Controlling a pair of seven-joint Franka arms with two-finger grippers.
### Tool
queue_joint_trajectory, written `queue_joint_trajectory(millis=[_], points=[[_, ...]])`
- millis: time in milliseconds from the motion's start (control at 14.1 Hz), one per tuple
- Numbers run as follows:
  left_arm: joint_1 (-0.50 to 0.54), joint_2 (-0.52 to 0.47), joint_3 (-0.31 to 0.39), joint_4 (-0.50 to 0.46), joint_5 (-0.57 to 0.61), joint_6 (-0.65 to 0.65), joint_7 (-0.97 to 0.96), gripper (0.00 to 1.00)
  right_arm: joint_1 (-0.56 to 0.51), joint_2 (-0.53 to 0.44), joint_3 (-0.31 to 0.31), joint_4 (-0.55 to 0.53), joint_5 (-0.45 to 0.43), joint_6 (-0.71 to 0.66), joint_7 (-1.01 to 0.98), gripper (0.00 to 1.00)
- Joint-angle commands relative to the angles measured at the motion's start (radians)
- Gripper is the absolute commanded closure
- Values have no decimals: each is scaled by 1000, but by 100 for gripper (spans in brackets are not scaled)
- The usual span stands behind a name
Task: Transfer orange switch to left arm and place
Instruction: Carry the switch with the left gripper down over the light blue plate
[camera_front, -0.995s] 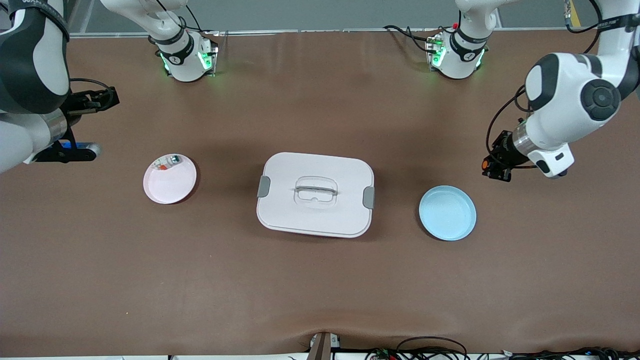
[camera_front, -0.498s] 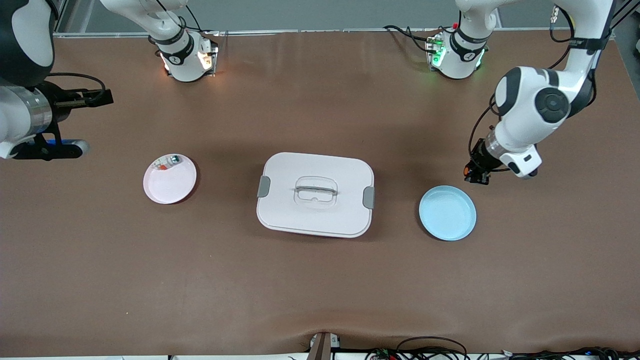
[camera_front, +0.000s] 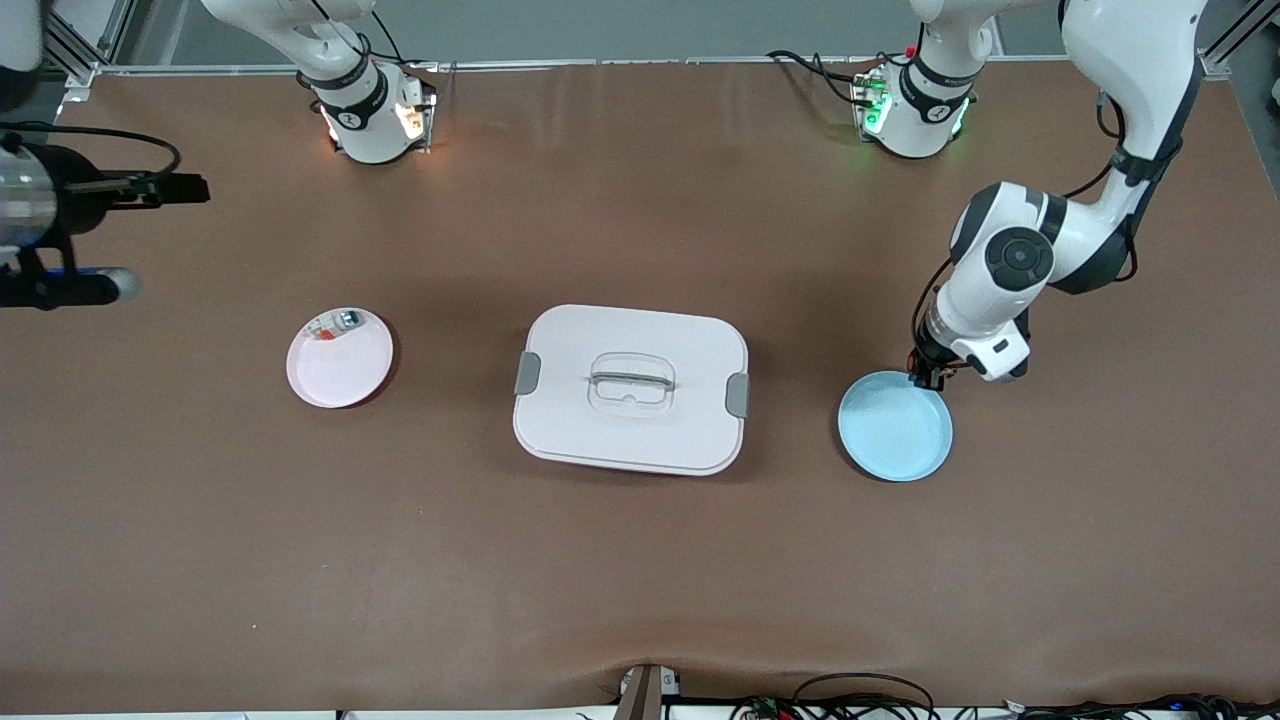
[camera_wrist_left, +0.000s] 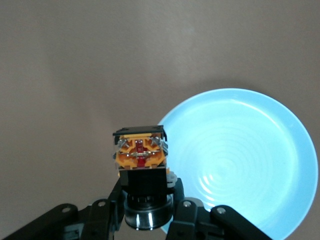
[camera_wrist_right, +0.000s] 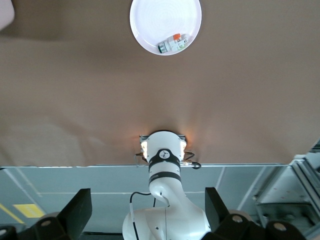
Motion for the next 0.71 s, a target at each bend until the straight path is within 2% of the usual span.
queue_joint_trajectory(millis=[0,213,640], points=[[1,77,-11,82,28,2,-20,94,-36,-7,3,4,30,1,4,0],[-10,140,-11,143,28,14,-20,94,-29,-33,9,4,30,-2,1,0],[-25,206,-8,166,43,74,-19,94,-30,-41,9,1,34,37,1,0]])
